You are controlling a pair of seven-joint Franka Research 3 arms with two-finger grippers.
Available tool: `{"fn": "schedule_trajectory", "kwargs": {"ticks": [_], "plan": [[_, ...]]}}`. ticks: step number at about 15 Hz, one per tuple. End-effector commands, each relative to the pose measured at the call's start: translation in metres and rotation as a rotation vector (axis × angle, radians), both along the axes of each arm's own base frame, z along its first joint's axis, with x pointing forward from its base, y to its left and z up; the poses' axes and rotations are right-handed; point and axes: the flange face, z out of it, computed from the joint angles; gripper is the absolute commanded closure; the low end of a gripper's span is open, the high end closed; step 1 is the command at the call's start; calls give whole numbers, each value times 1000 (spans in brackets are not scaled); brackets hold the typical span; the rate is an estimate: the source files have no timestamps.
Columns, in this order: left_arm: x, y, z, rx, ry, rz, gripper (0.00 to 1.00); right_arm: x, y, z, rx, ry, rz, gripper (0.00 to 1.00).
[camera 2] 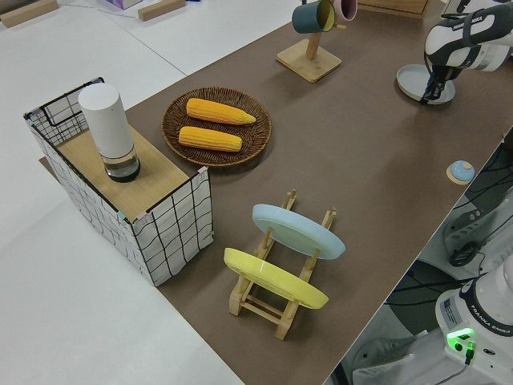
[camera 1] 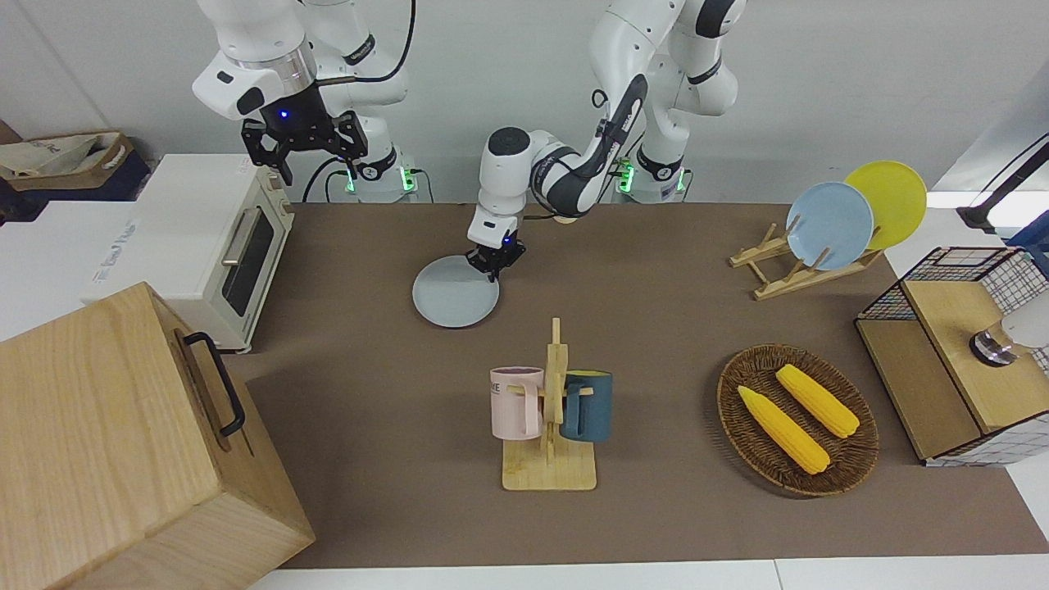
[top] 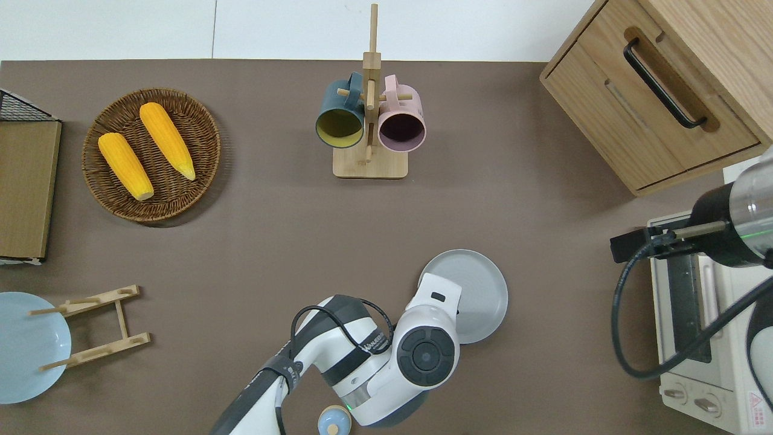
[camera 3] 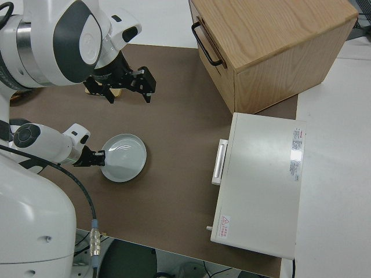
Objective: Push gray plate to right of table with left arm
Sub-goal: 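Push the gray plate with the left gripper across the table toward the toaster oven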
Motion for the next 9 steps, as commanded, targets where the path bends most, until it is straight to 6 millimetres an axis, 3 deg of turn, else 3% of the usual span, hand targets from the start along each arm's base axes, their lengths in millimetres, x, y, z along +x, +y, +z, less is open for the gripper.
{"fn": "schedule_trajectory", "kwargs": {"ticks": [1,9], "plan": [[-4,-40,-23,7,-21,11,1000,-2,-2,4,9,5,-6,17],[2,-54,-16,-17,-37,44,976,-2,-2,4,9,5,-6,17]]}}
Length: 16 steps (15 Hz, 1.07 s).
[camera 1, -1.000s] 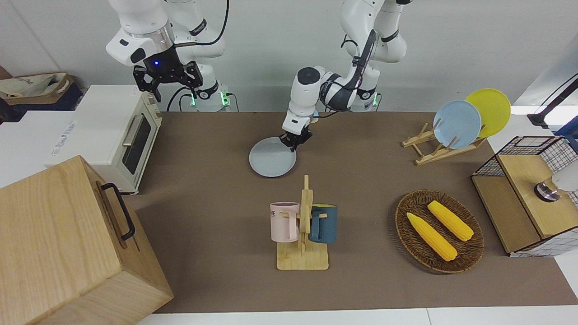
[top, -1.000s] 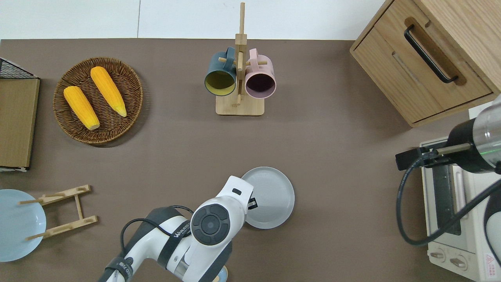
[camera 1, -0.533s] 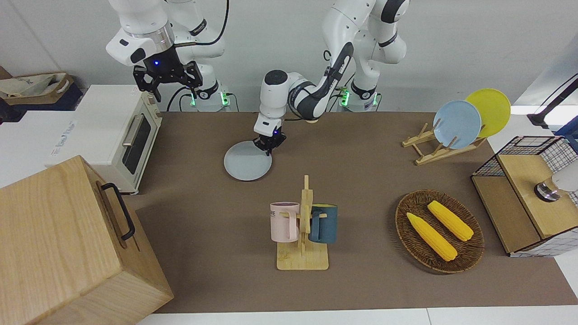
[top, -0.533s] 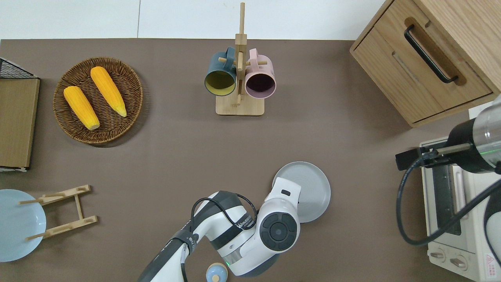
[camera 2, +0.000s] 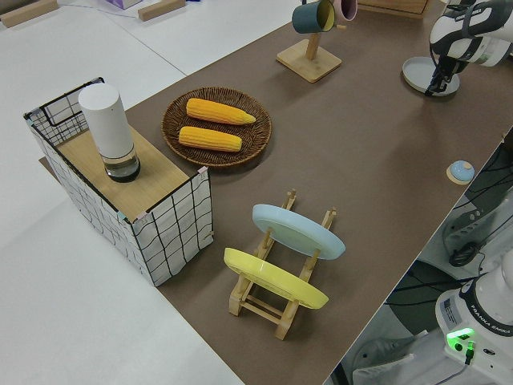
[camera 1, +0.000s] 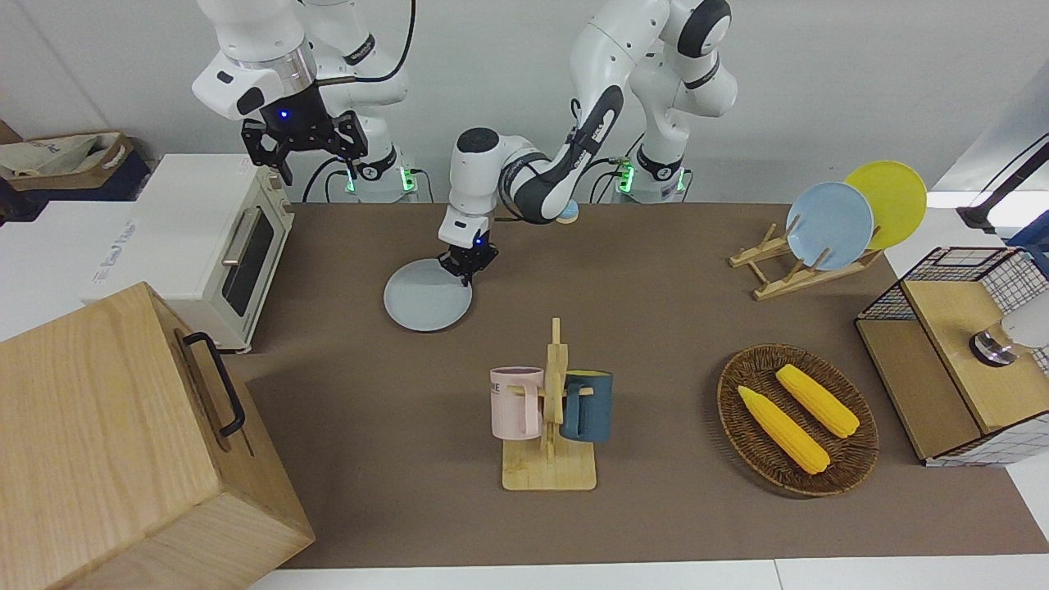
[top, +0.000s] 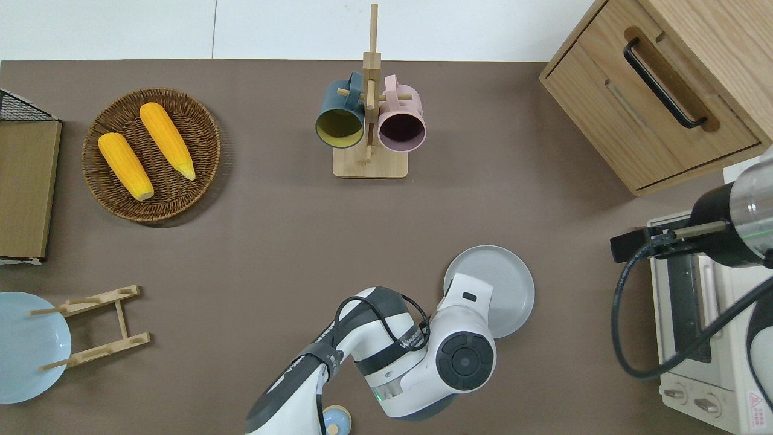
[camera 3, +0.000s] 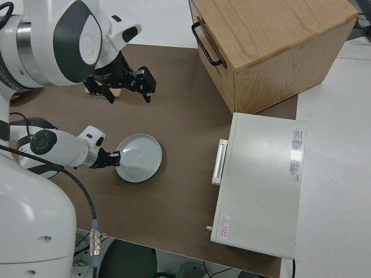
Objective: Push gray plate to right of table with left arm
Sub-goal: 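Push the gray plate with the left gripper across the table toward the toaster oven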
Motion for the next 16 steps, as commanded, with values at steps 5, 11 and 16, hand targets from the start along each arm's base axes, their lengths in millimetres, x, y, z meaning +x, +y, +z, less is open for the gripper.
{"fn": "schedule_trajectory", "kwargs": {"ticks": [5,11,16], "plan": [[7,-6,-10,4,-6,20,581,-3,-2,4,9,6,-5,17],[25,11,23,42,-29,41,2,-2,-2,4,9,5,-6,17],[64,68,61,158,56,36,17,-3,-2,4,9,6,-8,17]]}}
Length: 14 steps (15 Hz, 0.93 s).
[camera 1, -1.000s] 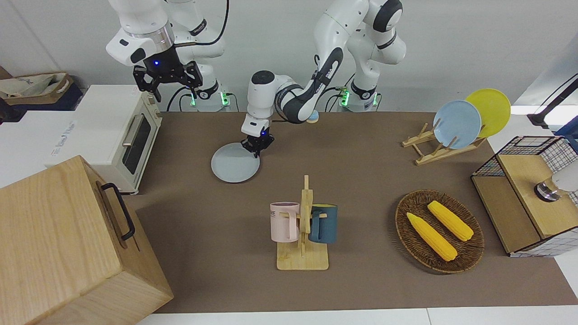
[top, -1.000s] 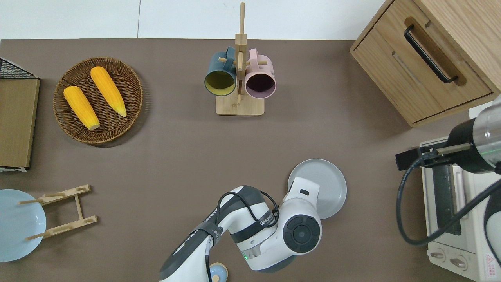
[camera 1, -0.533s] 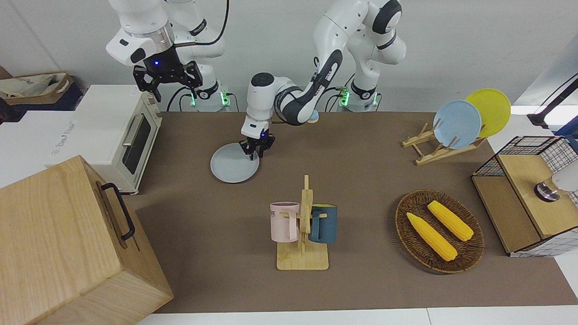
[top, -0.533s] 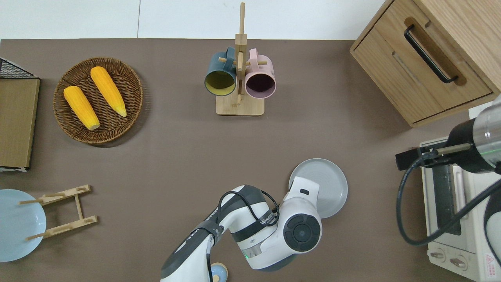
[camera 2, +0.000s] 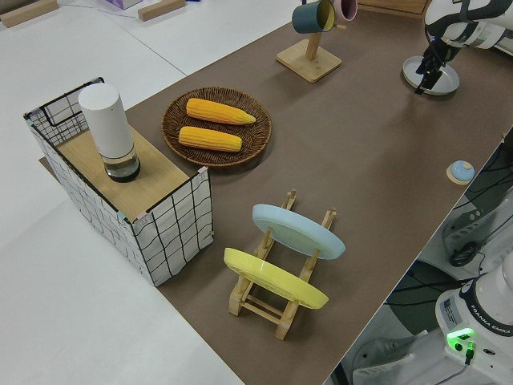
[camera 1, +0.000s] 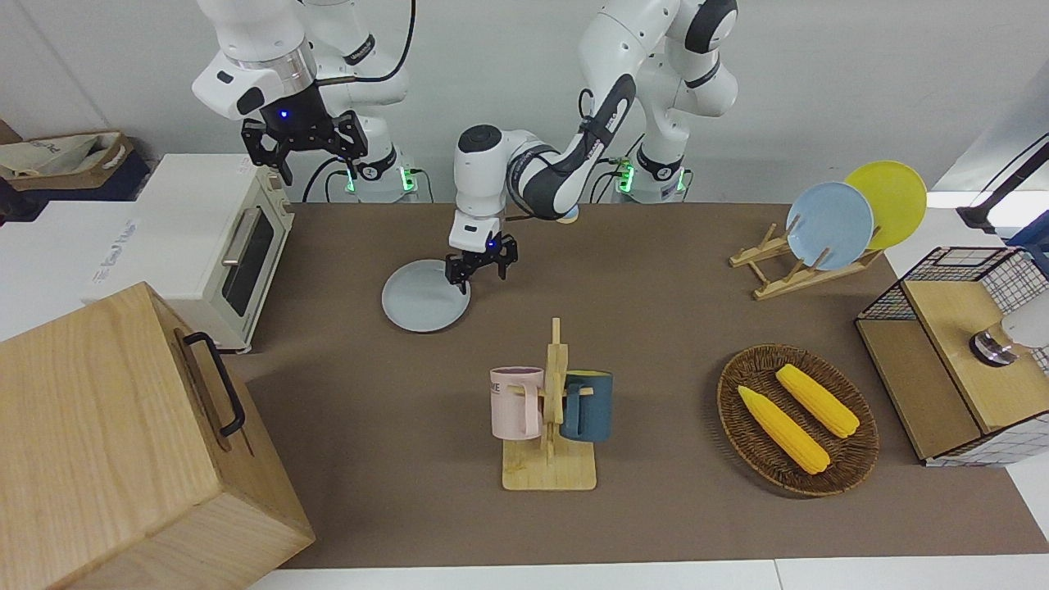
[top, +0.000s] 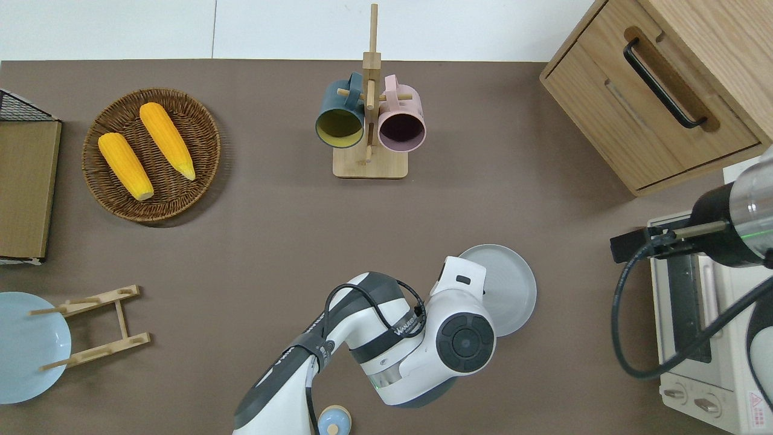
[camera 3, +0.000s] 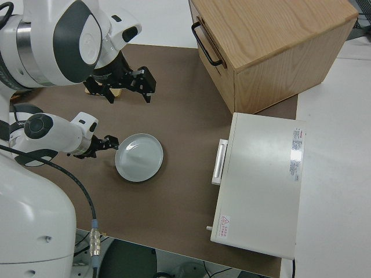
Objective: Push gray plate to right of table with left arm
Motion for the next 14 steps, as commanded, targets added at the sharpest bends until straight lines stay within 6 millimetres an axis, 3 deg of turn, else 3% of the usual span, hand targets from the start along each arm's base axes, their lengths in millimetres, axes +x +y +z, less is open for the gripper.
{"fn": "schedule_trajectory", "kwargs": {"ticks": [1,3,4,7,9,10,14], "plan": [[35,48,36,65,97,-81,13,-3,-2,4,9,6,-5,17],[64,71,67,73,153,-157,5,-2,-2,4,9,5,-5,17],[86,96,87,83,187,-169,2,-2,-2,4,9,5,-5,17],[124,154,120,90,214,-265,2,-2,-2,4,9,5,-6,17],[133,192,141,106,230,-261,2,-2,-2,4,9,5,-5,17],[141,224,160,103,210,-264,5,-3,-2,4,9,6,-6,17],[152,308,193,116,215,-305,5,-2,-2,4,9,5,-8,17]]}}
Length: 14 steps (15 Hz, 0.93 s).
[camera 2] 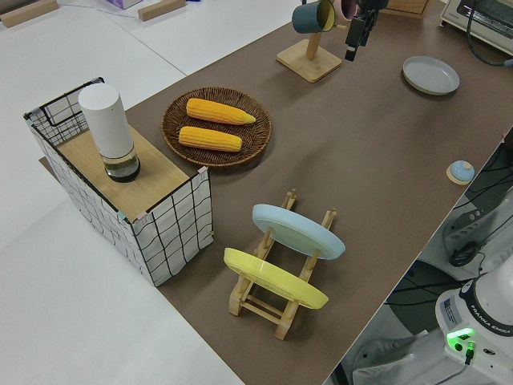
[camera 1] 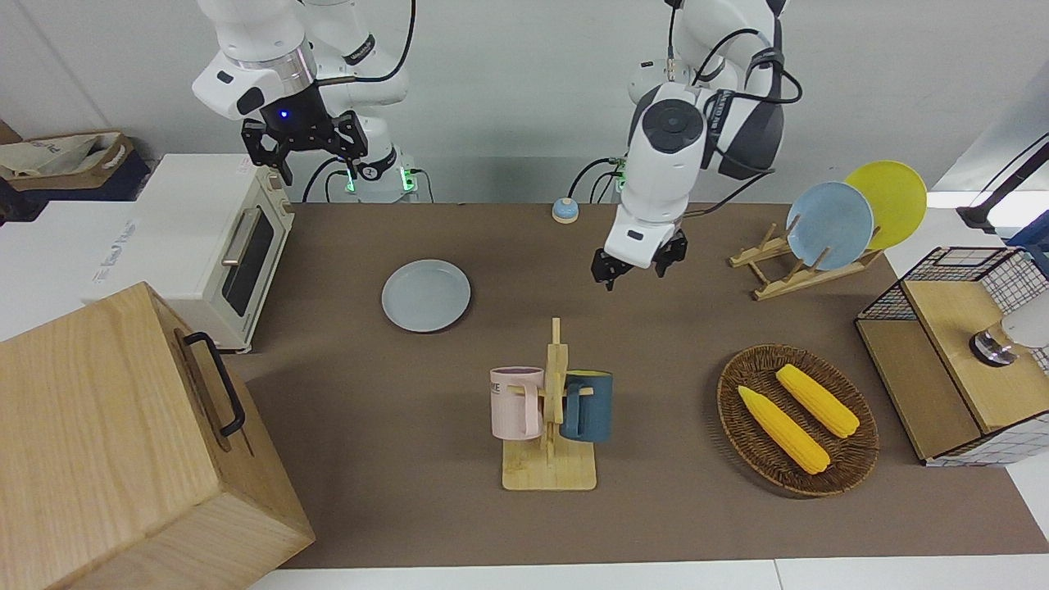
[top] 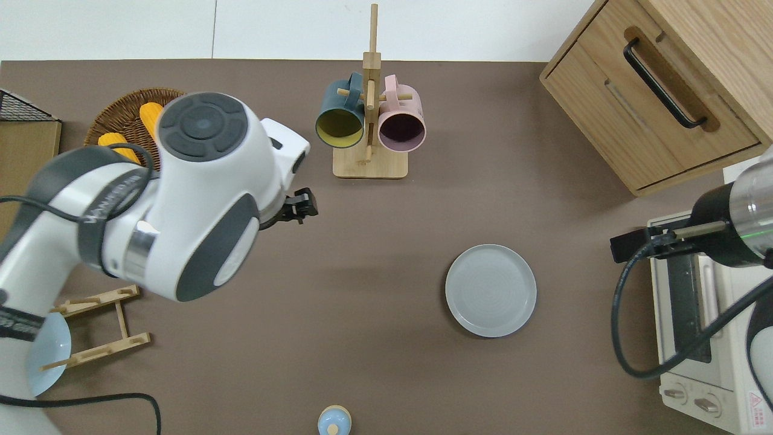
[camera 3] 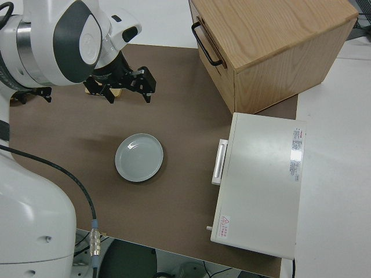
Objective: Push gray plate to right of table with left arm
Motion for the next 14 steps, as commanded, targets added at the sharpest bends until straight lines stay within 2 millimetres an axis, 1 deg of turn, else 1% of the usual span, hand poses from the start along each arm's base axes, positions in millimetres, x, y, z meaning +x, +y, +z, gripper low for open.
{"fn": "schedule_trajectory", "kwargs": {"ticks": [1,2,3,4,5,6,7,9,10,12,14], "plan": [[-4,77,32,1,34,-60,5,-2,-2,4,9,5,-8,17],[-3,96,36,-2,39,-81,5,-2,-2,4,9,5,-6,17],[-2,111,39,-22,44,-95,5,-2,-2,4,9,5,-6,17],[-4,123,44,-42,43,-98,5,-2,-2,4,9,5,-5,17],[-7,136,44,-42,48,-100,5,-2,-2,4,9,5,-6,17],[-11,144,43,-39,54,-112,7,-3,-2,4,9,6,-5,17],[-17,146,43,-32,48,-130,7,-3,-2,4,9,6,-6,17],[-36,151,36,-15,29,-124,7,-2,-2,4,9,5,-6,17],[-52,153,34,-40,2,-108,9,-2,-2,4,9,5,-5,17],[-77,166,28,-61,-14,-132,9,-2,-2,4,9,5,-6,17],[-103,173,28,-89,-37,-156,9,-2,-2,4,9,5,-5,17]]}}
